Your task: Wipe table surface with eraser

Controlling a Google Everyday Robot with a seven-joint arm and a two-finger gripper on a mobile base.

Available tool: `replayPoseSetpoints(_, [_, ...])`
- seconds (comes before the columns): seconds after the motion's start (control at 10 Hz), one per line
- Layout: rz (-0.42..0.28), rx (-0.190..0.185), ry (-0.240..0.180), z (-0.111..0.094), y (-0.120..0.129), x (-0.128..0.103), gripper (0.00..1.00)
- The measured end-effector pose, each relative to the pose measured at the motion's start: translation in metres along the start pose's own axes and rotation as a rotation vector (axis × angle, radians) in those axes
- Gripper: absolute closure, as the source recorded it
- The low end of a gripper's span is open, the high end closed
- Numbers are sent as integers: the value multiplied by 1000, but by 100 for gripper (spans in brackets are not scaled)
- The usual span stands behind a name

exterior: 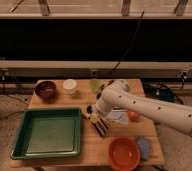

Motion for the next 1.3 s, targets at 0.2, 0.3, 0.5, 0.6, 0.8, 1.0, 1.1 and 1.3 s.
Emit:
replayPoseSetpoints(0.2, [18,-22,16,8,8,14,100])
replayPoseSetpoints(0.3, [39,-26,32,10,5,28,100])
replayPoseSetpoints(0.5, [74,-23,66,9,-7,57,100])
replayPoseSetpoints(0.6, [95,-11,84,5,-17,74,100])
replayPoseSetpoints(0.8, [132,22,119,-4,-37,98,98])
replayPoseSetpoints(1.0, [163,62,144,-13,-57,113,79])
replayPoseSetpoints(1.1, [168,76,146,-18,-63,114,69])
replayPoseSetpoints(1.3, [164,80,143,-20,-64,111,59])
